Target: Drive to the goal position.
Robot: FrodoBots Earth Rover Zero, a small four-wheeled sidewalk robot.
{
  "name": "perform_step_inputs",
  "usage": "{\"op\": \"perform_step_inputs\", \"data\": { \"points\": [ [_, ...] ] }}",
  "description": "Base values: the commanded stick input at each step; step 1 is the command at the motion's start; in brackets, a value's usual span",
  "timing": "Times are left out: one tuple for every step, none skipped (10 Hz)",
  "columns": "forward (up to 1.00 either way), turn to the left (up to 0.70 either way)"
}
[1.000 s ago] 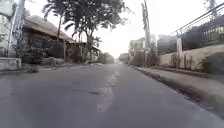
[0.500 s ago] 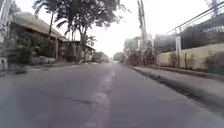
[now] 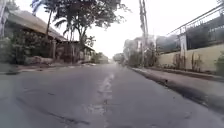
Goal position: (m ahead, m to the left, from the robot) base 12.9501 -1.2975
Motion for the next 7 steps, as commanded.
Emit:
{"op": "perform_step_inputs", "data": {
  "points": [
    [1.00,0.00],
    [1.00,-0.09],
    [1.00,-0.26],
    [1.00,-0.37],
    [1.00,-0.28],
    [1.00,0.00],
    [1.00,0.00]
  ]
}}
